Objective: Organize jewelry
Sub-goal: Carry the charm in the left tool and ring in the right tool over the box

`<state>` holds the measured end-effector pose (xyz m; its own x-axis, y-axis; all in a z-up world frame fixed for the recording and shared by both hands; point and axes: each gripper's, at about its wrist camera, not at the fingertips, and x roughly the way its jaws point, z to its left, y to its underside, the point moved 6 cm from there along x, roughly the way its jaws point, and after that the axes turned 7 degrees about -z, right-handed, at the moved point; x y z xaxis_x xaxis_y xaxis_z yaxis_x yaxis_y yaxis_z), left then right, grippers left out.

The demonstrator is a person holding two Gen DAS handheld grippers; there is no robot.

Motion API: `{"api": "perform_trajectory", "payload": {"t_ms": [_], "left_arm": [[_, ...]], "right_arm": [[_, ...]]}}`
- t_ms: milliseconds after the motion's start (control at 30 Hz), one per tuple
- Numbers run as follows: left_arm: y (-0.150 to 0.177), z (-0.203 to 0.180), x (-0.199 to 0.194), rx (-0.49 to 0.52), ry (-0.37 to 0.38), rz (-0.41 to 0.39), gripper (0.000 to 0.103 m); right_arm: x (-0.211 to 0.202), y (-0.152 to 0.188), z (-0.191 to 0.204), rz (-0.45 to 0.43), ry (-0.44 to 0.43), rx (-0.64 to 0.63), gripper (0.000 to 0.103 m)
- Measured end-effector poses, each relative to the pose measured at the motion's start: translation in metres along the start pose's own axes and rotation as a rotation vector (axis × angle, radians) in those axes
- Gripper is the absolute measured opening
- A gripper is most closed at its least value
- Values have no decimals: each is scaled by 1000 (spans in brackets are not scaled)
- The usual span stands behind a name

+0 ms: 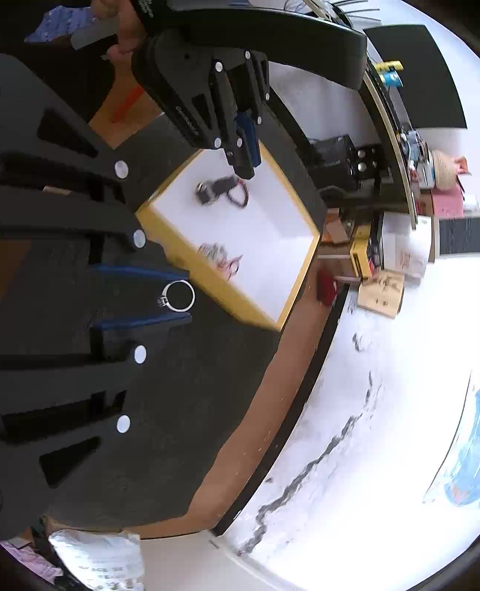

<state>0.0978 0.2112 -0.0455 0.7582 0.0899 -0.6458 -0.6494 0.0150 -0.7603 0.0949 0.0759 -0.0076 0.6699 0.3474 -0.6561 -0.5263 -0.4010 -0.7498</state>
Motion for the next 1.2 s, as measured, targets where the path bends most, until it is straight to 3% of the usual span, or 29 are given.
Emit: {"api": "perform_trajectory", "payload": {"t_ms": [200,433,1200], "left_arm": [[10,53,6,-72,-63,26,13],[19,84,33,-131,-85,60,13],[47,98,109,-188,-89,147,13]], "right_arm": [[29,-17,47,16,-42,-35,18],[73,-27,78,53,-69,-66,18],[164,-15,82,150,-83,-74,18]]}}
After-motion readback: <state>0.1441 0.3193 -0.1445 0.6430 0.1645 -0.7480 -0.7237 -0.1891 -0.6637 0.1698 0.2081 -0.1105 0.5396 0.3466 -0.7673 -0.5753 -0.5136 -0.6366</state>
